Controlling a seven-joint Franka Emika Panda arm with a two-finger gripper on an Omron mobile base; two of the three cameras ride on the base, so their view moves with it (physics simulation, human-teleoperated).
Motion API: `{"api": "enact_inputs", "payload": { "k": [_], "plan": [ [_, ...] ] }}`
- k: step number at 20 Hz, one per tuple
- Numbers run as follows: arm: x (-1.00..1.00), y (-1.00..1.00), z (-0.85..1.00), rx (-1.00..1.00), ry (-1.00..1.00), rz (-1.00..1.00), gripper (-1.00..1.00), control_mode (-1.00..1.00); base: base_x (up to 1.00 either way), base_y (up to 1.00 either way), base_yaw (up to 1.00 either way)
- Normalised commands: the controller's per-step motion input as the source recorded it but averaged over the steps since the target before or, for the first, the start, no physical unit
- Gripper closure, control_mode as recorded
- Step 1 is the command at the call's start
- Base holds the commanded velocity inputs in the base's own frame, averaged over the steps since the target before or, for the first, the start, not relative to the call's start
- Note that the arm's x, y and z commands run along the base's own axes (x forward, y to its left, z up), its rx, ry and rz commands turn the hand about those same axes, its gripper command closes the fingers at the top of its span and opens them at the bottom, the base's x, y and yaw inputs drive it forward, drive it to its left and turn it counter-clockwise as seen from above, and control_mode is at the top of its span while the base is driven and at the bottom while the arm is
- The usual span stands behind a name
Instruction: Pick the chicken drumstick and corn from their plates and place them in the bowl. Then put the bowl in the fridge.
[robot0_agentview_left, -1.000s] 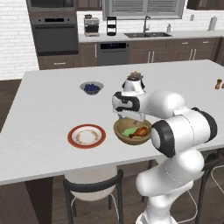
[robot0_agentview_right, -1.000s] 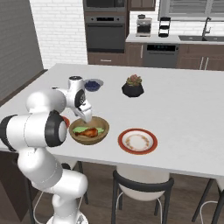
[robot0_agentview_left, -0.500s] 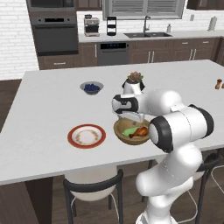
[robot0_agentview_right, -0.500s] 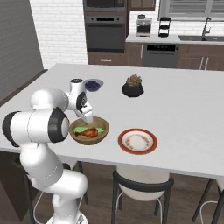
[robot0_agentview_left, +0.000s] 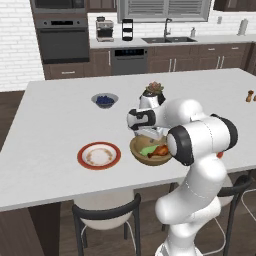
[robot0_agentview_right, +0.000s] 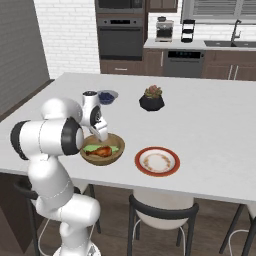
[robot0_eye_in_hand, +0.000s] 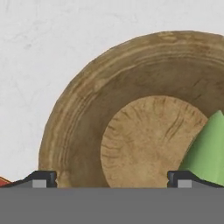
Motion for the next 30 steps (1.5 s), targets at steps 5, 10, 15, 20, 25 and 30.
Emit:
{"api": "enact_inputs", "payload": {
  "k": [5,10,15,20,25,30],
  "plan": [
    [0.17,0.0,-0.19,-0.01,0.02,-0.02,-1.0,-1.0,0.0,0.0,0.0],
    [0.28,0.0,-0.13,-0.02,0.01,-0.01,-1.0,-1.0,0.0,0.0,0.0],
    [0.26,0.0,-0.16,-0.02,0.02,-0.01,-1.0,-1.0,0.0,0.0,0.0],
    [0.22,0.0,-0.06,-0.01,0.0,0.0,-1.0,-1.0,0.0,0.0,0.0],
    [0.0,0.0,-0.01,0.0,0.0,0.0,-1.0,-1.0,0.0,0.0,0.0],
    [0.0,0.0,-0.27,0.0,0.0,0.0,-1.0,-1.0,0.0,0.0,0.0]
  ]
}}
